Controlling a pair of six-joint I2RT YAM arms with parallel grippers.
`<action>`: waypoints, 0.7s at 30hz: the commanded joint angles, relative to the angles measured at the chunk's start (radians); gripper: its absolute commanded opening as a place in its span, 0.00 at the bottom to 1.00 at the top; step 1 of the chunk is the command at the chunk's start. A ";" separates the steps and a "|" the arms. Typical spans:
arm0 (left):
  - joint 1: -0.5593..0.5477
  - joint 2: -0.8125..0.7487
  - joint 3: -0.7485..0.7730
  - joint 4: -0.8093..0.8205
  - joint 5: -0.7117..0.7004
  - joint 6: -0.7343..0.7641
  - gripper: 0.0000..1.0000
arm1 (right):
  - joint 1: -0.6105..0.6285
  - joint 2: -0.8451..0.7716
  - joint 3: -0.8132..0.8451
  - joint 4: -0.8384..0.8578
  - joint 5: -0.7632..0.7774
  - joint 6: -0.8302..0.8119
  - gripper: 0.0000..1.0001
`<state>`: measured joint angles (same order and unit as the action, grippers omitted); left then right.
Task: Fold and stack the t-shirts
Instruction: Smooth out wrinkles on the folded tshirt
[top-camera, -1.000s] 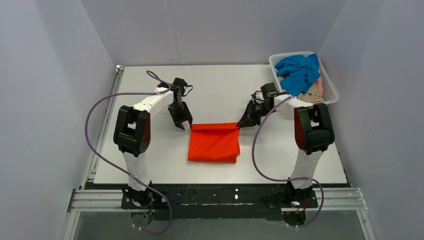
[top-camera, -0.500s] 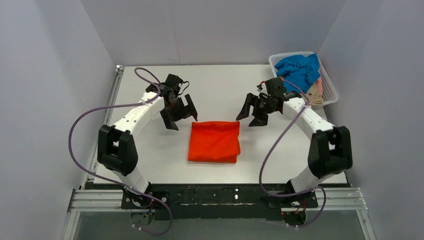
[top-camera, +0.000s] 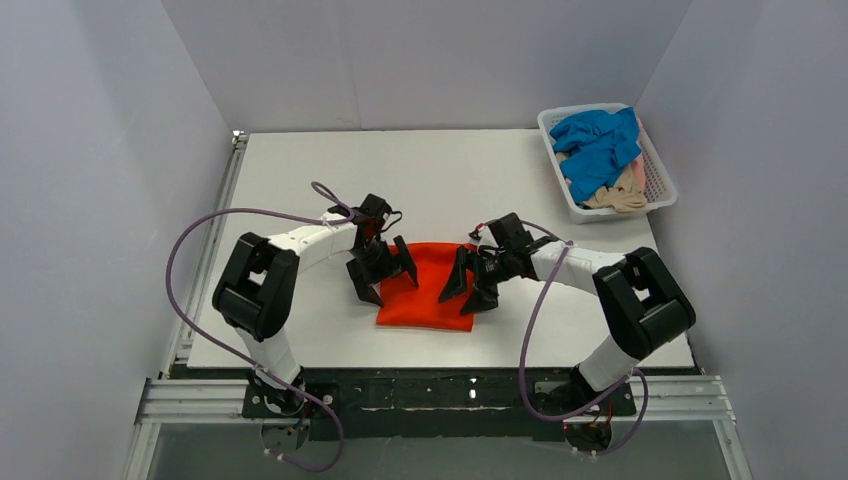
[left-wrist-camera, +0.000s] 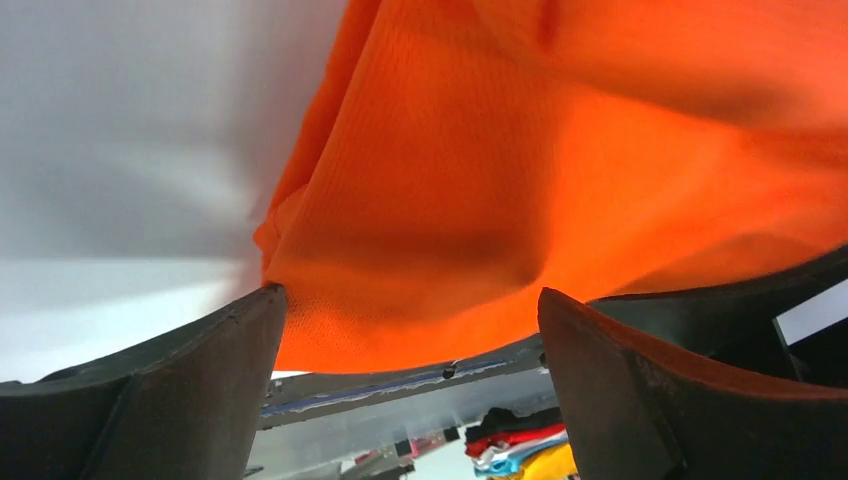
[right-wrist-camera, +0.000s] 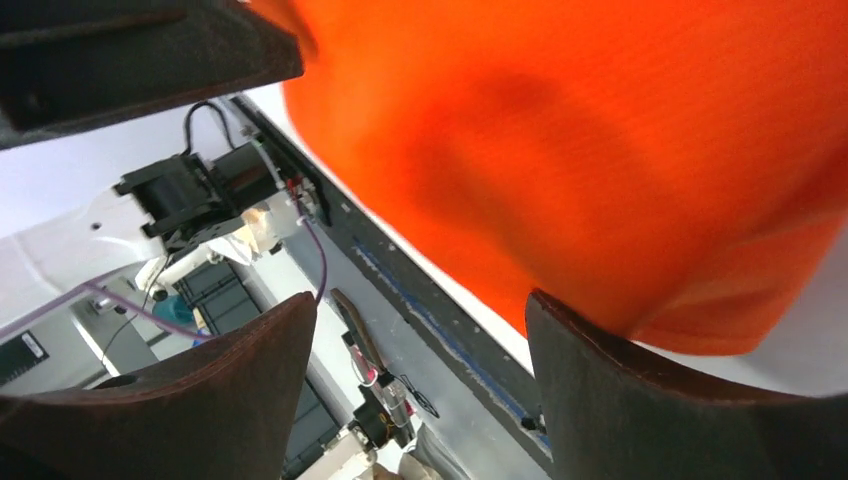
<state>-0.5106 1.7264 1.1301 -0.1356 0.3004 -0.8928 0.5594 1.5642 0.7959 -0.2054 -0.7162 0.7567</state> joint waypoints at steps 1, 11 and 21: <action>0.001 0.055 -0.048 -0.020 0.104 -0.051 0.98 | -0.038 0.086 -0.032 0.092 0.014 -0.031 0.85; 0.011 0.085 -0.073 -0.119 0.000 0.030 0.98 | -0.101 0.141 -0.117 0.076 0.098 -0.106 0.85; 0.014 -0.098 0.110 -0.247 -0.086 0.132 0.98 | -0.110 -0.151 0.107 -0.194 0.140 -0.212 0.88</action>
<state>-0.5030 1.7405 1.1744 -0.2237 0.2825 -0.8200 0.4534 1.5028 0.7723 -0.2878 -0.6518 0.6239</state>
